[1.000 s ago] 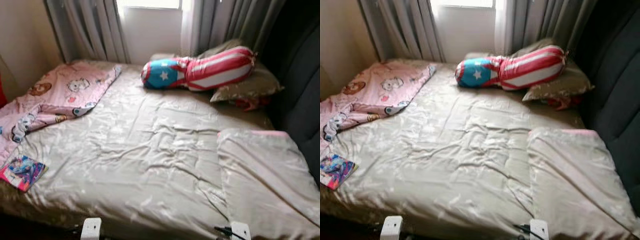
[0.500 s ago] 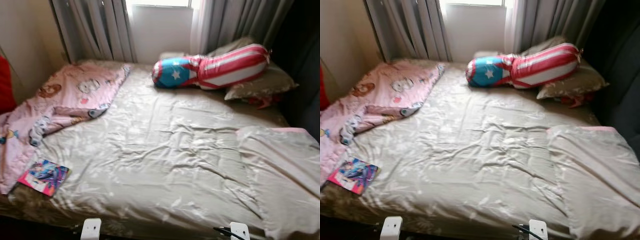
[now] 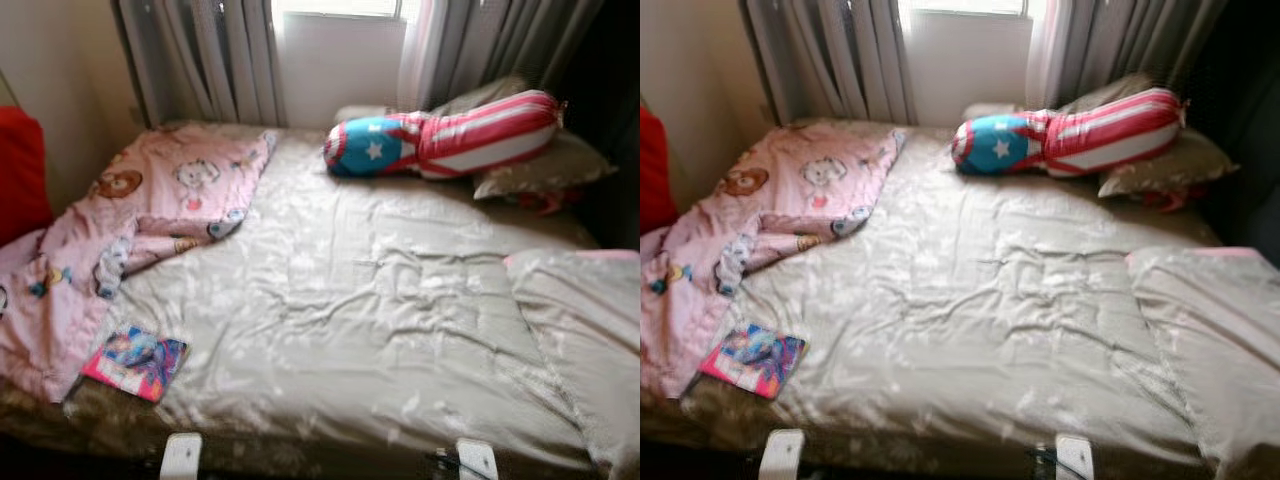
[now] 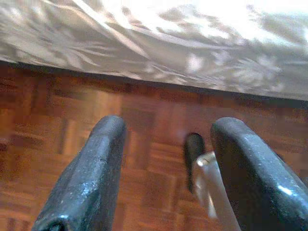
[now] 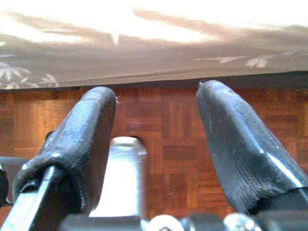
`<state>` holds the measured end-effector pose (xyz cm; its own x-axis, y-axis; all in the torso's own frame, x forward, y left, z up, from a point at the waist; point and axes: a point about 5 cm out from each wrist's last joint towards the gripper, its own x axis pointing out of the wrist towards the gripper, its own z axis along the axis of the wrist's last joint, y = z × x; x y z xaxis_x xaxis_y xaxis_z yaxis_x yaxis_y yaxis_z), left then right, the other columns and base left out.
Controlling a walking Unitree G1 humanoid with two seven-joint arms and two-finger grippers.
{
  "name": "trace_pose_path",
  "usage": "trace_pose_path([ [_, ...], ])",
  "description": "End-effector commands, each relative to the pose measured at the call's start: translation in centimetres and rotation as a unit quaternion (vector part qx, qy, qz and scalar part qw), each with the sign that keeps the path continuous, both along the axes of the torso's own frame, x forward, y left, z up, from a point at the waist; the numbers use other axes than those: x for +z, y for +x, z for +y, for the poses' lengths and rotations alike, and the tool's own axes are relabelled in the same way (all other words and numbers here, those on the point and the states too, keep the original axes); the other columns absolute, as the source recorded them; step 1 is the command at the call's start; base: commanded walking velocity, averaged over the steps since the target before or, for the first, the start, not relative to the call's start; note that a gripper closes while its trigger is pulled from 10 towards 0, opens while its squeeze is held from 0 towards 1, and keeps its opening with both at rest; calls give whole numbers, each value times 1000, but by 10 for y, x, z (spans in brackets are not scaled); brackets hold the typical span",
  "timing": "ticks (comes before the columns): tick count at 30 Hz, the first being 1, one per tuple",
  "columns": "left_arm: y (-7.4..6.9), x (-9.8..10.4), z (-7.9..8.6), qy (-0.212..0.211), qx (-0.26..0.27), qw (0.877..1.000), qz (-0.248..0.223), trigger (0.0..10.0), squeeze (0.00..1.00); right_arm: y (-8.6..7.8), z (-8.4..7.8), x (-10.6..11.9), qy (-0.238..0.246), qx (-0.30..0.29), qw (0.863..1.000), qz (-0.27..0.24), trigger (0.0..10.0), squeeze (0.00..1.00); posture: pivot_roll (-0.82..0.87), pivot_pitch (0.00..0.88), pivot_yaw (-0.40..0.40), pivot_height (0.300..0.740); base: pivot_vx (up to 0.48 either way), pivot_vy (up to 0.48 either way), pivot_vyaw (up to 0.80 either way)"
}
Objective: Clean up the room
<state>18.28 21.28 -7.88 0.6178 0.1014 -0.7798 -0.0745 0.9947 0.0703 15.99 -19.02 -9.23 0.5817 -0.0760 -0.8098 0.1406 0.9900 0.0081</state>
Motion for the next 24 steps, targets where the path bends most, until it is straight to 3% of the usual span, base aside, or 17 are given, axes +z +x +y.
trace_pose_path([
  [1,-2,-2,-7,-6,-9,1000,7,10000,0,-6,-8,-1,-8,-7,1000,7,10000,0,-38,0,-20,740,0,476,0],
  [12,-5,-7,-23,-8,-16,1000,19,10000,0,-7,-5,-2,-5,4,1000,9,10000,0,-35,0,-19,740,0,475,0],
  [24,-11,-7,-9,0,-14,1000,26,10000,0,-8,-3,-3,-1,2,1000,7,10000,0,-47,0,-2,740,0,473,0],
])
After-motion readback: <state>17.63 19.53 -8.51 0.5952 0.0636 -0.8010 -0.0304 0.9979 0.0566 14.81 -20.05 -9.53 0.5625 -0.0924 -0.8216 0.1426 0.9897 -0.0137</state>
